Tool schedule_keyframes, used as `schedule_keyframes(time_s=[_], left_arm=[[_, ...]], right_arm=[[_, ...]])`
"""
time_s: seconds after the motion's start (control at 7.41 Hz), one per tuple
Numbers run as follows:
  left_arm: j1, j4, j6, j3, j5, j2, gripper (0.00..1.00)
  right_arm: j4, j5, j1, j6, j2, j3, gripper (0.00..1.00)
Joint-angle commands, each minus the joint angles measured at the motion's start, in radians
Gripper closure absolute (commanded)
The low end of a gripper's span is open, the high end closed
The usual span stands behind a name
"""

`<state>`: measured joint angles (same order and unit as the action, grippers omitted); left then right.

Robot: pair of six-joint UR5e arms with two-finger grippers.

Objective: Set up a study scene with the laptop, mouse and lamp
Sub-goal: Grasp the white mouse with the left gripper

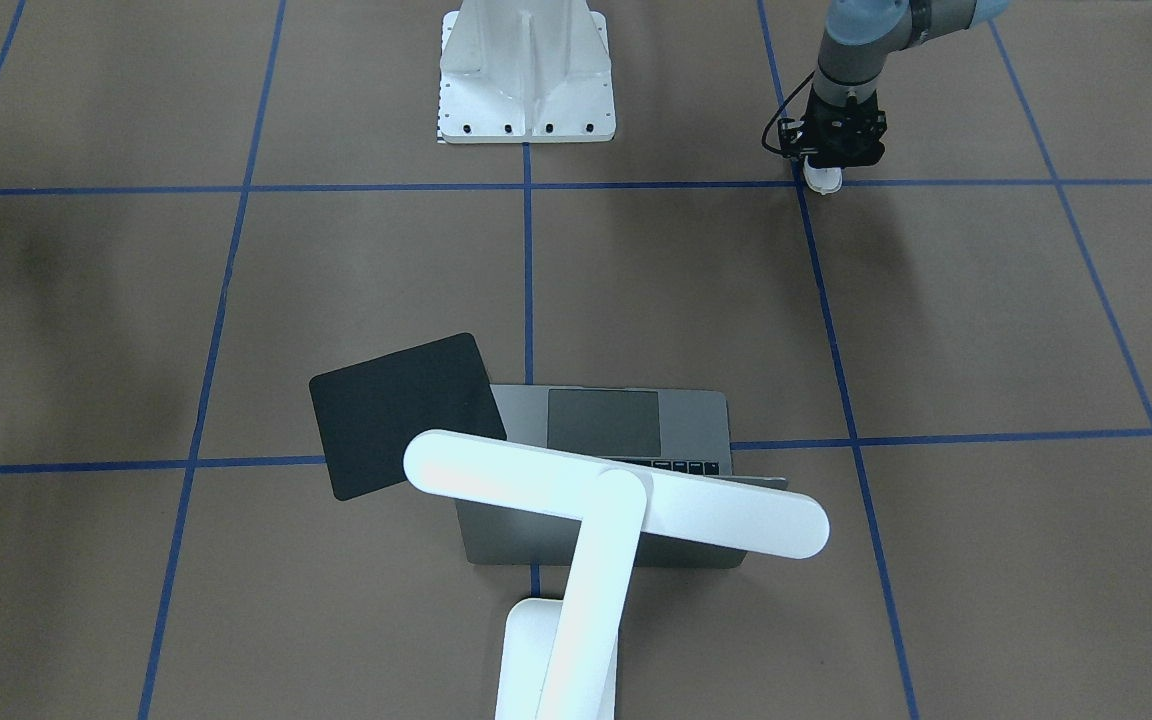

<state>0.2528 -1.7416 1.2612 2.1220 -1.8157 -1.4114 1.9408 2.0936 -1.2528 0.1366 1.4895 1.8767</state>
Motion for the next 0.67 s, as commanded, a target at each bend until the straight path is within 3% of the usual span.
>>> schedule_keyframes(time_s=[0.0,0.54], left_arm=[[0.006,0.001,-0.012,0.041,-0.016,-0.012,0.74],[0.15,0.013,-0.048,0.024,-0.031,-0.28,0.73]], right_arm=[[0.001,-0.001,-0.007,0.0,0.0,-0.002,0.0],[-0.014,0.008,-0.046,-0.003,-0.002,-0.092,0.0]])
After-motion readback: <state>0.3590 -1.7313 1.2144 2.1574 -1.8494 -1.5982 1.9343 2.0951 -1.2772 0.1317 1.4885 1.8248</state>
